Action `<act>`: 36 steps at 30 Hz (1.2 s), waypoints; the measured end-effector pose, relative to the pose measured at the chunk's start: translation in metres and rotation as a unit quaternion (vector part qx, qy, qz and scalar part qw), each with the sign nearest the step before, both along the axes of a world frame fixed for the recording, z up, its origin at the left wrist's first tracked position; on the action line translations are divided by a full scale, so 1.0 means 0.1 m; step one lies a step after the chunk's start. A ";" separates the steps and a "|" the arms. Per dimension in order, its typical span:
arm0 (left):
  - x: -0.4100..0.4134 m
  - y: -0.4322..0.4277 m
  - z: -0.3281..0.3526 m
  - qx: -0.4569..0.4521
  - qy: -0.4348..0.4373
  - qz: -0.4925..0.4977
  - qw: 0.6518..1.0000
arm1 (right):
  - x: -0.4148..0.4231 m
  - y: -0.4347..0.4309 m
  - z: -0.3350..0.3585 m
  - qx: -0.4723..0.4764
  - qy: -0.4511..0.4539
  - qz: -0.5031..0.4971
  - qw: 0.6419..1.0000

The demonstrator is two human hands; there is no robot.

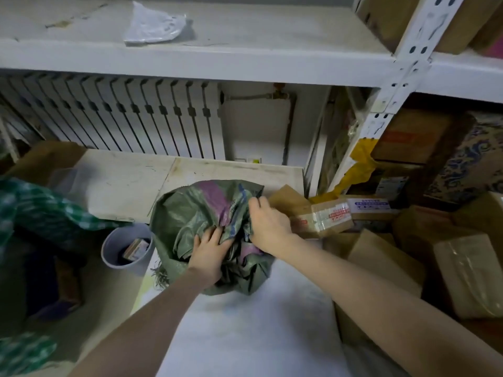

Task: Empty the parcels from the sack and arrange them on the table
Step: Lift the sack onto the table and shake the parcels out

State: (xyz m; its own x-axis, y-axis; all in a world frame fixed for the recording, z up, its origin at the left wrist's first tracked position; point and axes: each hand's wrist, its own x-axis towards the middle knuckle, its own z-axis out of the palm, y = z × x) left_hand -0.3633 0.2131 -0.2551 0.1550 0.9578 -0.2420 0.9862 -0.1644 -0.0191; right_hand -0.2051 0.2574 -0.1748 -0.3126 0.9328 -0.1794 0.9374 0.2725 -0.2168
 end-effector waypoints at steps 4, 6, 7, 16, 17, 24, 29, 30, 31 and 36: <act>-0.07 -0.02 0.03 0.000 -0.026 -0.035 0.999 | 0.06 0.05 -0.33 -0.114 -0.004 0.093 0.989; -0.09 -0.01 0.13 -0.011 -0.077 -0.059 0.995 | 0.15 0.05 -0.52 -0.174 -0.030 0.100 0.979; -0.08 -0.03 0.17 0.004 -0.117 -0.068 0.991 | 0.17 0.04 -0.58 -0.194 -0.036 0.097 0.976; 0.03 -0.17 0.21 -0.052 -0.049 0.102 0.992 | 0.12 -0.01 -0.67 -0.217 0.020 0.096 0.971; 0.01 -0.13 0.20 -0.077 -0.041 0.100 0.991 | 0.13 -0.01 -0.65 -0.217 0.041 0.088 0.971; 0.12 0.04 0.34 -0.087 -0.018 0.120 0.989 | 0.29 -0.15 -0.38 -0.096 0.180 -0.009 0.979; 0.26 0.09 0.64 -0.024 -0.038 0.142 0.989 | 0.40 -0.21 -0.03 -0.073 0.277 -0.031 0.957; 0.29 0.07 0.68 -0.018 -0.034 0.145 0.989 | 0.42 -0.25 0.03 -0.070 0.289 -0.031 0.954; 0.31 0.05 0.71 -0.011 -0.032 0.148 0.988 | 0.44 -0.29 0.10 -0.065 0.301 -0.029 0.951; 0.44 0.00 0.84 0.040 -0.043 0.129 0.990 | 0.63 -0.45 0.37 -0.047 0.330 -0.018 0.943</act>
